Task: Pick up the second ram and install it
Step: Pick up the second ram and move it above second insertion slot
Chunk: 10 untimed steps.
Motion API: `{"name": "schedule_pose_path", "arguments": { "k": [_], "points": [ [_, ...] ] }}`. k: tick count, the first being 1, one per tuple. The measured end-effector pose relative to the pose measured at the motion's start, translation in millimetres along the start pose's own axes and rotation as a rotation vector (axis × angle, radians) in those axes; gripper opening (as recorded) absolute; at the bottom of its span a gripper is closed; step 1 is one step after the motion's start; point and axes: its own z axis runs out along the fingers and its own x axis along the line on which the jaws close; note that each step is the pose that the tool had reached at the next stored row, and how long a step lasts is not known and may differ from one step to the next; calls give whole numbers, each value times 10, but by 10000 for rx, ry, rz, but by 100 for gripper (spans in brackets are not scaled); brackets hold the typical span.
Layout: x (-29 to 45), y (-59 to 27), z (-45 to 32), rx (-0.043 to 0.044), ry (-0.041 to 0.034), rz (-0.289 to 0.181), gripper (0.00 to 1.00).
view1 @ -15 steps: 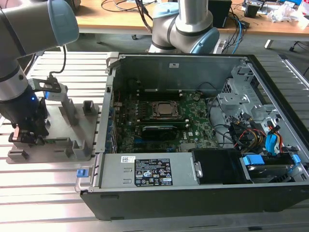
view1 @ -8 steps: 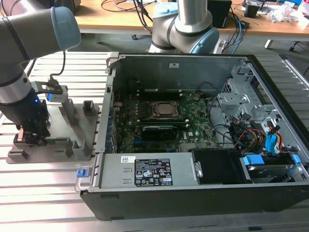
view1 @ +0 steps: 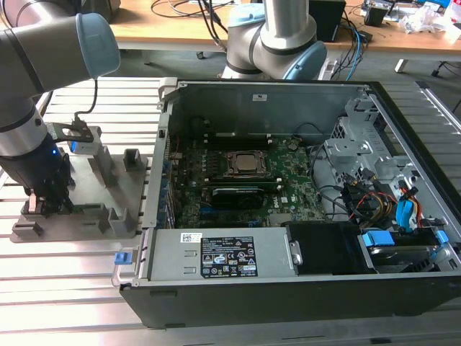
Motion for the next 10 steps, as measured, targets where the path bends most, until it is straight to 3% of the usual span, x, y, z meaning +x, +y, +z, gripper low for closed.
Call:
{"name": "schedule_pose_path", "arguments": {
  "k": [10],
  "points": [
    [0, 0, 1, 0, 0, 0, 14]
  ]
}}
